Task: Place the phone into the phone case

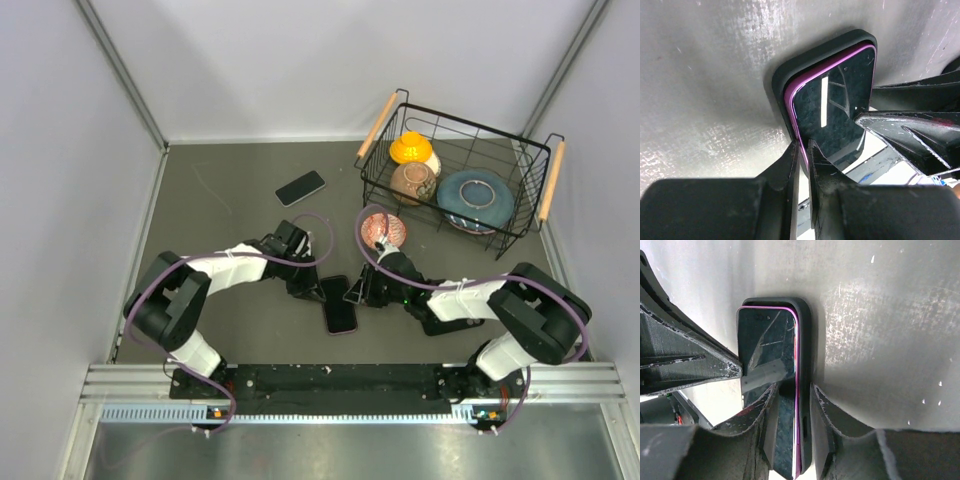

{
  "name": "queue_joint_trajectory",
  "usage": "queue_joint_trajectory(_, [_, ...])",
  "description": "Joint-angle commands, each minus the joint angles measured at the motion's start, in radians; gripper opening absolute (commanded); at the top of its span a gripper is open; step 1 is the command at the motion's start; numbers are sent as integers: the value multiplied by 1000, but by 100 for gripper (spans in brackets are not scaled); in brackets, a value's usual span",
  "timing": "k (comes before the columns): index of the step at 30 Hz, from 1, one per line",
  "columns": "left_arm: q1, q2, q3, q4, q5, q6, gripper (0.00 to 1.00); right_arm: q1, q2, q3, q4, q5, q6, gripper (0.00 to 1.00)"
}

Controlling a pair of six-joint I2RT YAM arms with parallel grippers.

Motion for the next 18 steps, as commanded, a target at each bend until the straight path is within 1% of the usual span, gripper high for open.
queue_joint_trajectory(1, [-40, 40, 34, 94, 54, -32, 12, 9, 37, -20, -4, -15, -4, 28])
queue_joint_trajectory(5, [-48, 26, 31, 82, 33, -38, 13, 9, 35, -29, -2, -10, 5, 26])
queue_joint_trajectory(7, [-48, 3, 30, 55, -21, -34, 17, 9, 29, -29, -8, -10, 5, 26])
queue_joint_trajectory(9, [-48, -35, 36, -11, -70, -16, 20, 9, 20, -24, -24, -22, -10, 26])
queue_joint_trajectory(12, [-48, -82, 33, -63, -117, 3, 27, 9, -12, -27, -41, -32, -17, 33])
queue_joint_trajectory(13, [-49, -93, 28, -70, -130, 3, 32, 9, -21, -29, -47, -32, -17, 38])
queue_joint_trajectory(16, [-48, -118, 13, -74, -137, -3, 33, 9, -49, -30, -77, -18, -18, 45])
queue_joint_trajectory(18, [-48, -119, 1, -65, -138, -11, 33, 9, -66, -33, -93, -13, -17, 47])
